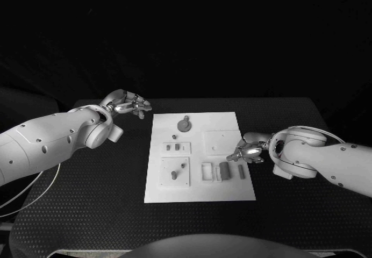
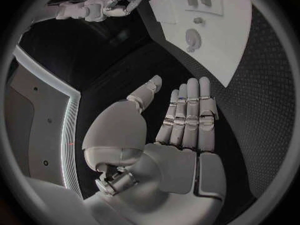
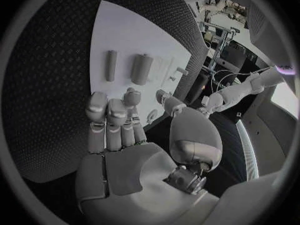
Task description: Assemble the parts on the task board
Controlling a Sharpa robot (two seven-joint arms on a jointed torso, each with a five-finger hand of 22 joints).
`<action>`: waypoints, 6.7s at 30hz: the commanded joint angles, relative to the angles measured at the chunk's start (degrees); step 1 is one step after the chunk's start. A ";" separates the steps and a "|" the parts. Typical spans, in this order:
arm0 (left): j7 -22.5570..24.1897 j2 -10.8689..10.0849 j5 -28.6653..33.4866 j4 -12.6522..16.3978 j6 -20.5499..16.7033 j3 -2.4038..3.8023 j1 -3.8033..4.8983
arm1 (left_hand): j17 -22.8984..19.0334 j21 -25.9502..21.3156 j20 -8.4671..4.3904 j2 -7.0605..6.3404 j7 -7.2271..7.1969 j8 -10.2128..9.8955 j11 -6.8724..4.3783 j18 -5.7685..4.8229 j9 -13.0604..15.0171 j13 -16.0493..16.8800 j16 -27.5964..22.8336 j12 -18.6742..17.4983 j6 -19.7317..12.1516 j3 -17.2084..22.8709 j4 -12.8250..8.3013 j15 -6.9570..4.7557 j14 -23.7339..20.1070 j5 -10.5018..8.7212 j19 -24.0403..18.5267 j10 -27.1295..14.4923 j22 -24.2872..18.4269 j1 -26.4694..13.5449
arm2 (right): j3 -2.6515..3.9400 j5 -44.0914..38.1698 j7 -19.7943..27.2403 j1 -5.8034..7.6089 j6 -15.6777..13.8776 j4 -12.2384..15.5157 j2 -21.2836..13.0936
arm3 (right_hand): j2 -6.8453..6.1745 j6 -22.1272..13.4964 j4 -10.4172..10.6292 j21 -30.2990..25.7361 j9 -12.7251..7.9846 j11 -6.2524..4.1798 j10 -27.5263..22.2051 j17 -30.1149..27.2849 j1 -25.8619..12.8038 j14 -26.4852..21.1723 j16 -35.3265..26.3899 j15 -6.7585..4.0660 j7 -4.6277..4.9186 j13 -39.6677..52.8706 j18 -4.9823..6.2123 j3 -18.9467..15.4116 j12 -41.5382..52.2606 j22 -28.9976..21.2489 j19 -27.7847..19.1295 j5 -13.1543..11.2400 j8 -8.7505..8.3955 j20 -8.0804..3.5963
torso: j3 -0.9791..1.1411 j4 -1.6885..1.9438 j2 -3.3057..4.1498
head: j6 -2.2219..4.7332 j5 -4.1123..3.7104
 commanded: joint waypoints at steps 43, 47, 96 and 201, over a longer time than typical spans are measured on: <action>0.39 -0.15 0.46 0.30 0.83 0.04 0.07 | 0.30 0.30 -0.06 0.06 -0.25 0.36 -0.10 0.53 -0.13 0.19 0.14 0.36 -0.13 -0.45 -0.04 -0.02 0.14 0.01 0.42 0.15 0.21 -1.19 | -2.16 -5.23 -5.02 -2.16 7.77 -4.56 7.37 | 3.29 2.43 -4.49 3.19 0.58 -0.47 -1.53 2.03 -4.60 0.27 -0.13 -0.38 -0.33 3.06 6.18 1.15 4.84 1.11 -1.76 -0.30 -1.09 -0.42 | 0.00 0.07 0.01 | -1.26 0.08; 0.37 -0.14 0.46 0.31 0.85 0.04 0.07 | 0.32 0.29 -0.07 0.07 -0.26 0.37 -0.10 0.53 -0.13 0.19 0.13 0.36 -0.13 -0.44 -0.05 -0.02 0.14 0.02 0.42 0.14 0.22 -1.19 | -2.18 -5.11 -5.19 -2.20 7.07 -4.53 7.40 | 6.35 2.95 -9.74 3.47 0.76 -0.50 -1.51 2.27 -3.58 0.41 -0.36 -0.39 -0.37 2.93 6.18 1.47 4.99 1.00 -1.79 -0.27 -1.21 -0.19 | -0.02 0.06 0.01 | -1.31 0.07; -0.03 -0.22 0.46 0.16 1.08 0.03 0.08 | 0.60 0.25 -0.10 0.09 -0.38 0.61 -0.08 0.48 -0.14 0.31 -0.03 0.50 0.14 -0.32 -0.11 -0.01 0.08 0.11 0.33 -0.05 0.37 -1.29 | -2.12 15.65 -5.18 0.85 1.25 -0.67 4.60 | 12.25 6.56 -14.14 3.02 1.18 -1.06 -1.20 2.13 0.15 0.64 -2.31 -0.58 -1.05 1.52 6.18 1.60 4.21 0.63 -2.45 -0.19 -1.12 1.82 | -0.10 0.04 0.02 | -1.46 0.00; -0.30 -0.08 0.46 0.17 1.13 0.02 0.35 | 1.00 0.20 -0.10 -0.01 -0.37 0.70 -0.05 0.44 -0.26 0.48 -0.27 0.72 0.06 -0.18 -0.09 0.00 0.07 0.20 0.28 -0.28 0.58 -1.46 | -3.92 12.62 -5.53 0.63 1.21 -5.69 12.25 | -0.11 3.01 -7.89 0.61 0.43 0.25 -4.57 2.78 -6.31 -1.44 -4.27 0.33 0.35 1.24 6.18 3.39 3.90 -0.33 -3.37 -0.23 -4.30 2.19 | -0.03 0.05 0.01 | -2.32 0.87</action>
